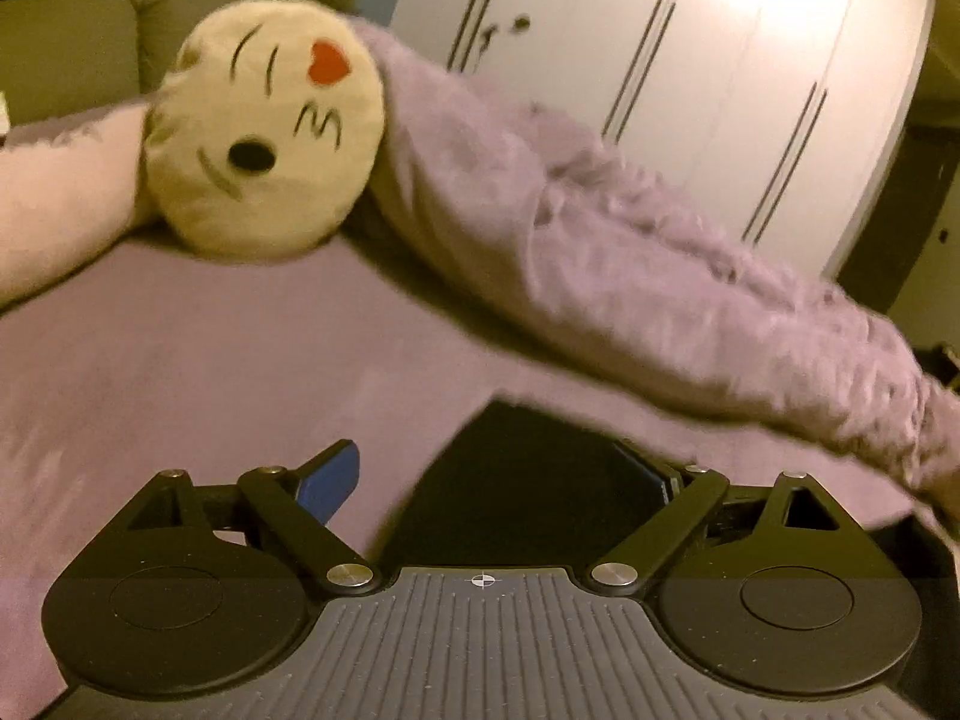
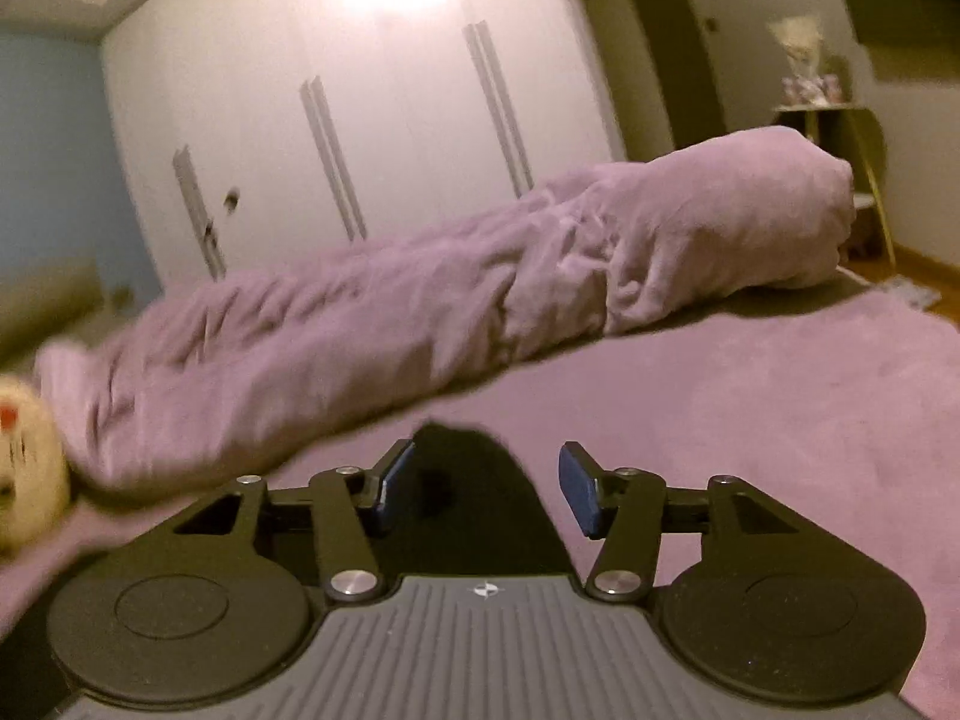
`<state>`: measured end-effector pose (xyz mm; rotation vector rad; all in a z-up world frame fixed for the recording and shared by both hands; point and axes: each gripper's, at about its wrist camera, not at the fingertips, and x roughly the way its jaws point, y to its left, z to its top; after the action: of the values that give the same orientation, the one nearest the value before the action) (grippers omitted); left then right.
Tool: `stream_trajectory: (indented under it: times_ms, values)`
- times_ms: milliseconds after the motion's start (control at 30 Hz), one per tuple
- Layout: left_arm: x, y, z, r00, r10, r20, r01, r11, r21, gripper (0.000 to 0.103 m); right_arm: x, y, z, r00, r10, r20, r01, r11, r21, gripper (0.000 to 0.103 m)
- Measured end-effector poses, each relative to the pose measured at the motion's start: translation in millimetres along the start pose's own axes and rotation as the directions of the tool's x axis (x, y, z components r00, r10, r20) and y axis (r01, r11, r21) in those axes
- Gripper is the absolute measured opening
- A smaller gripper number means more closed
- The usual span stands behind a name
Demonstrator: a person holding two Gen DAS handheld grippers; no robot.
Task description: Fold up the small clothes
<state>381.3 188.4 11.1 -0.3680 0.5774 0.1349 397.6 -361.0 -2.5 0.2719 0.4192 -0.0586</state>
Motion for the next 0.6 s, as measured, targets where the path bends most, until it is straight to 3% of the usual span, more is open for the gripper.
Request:
stream_trajectory:
  times_ms: [133, 267, 400, 600]
  values:
    - [-0.9, 9.6, -29.8, 0.993, 0.039, -0.113, -0.035, 0.999, 0.036, 0.094, -14.1, -2.6, -26.8, 0.996, -0.004, -0.085, -0.003, 0.997, -0.076, 0.061]
    - [0.9, 16.5, -47.2, 0.982, 0.043, -0.185, -0.038, 0.999, 0.029, 0.094, -14.1, -13.5, -43.5, 0.988, -0.034, -0.152, 0.027, 0.998, -0.048, 0.061]
    - [-1.4, 9.6, -49.2, 0.983, 0.059, -0.172, -0.047, 0.996, 0.073, 0.094, -3.6, -15.2, -42.9, 0.984, -0.059, -0.171, 0.048, 0.997, -0.065, 0.061]
    - [13.8, -22.3, -38.3, 0.991, 0.028, -0.13, -0.017, 0.996, 0.086, 0.096, 30.2, 5.3, -25.5, 0.988, -0.063, -0.141, 0.045, 0.991, -0.126, 0.061]
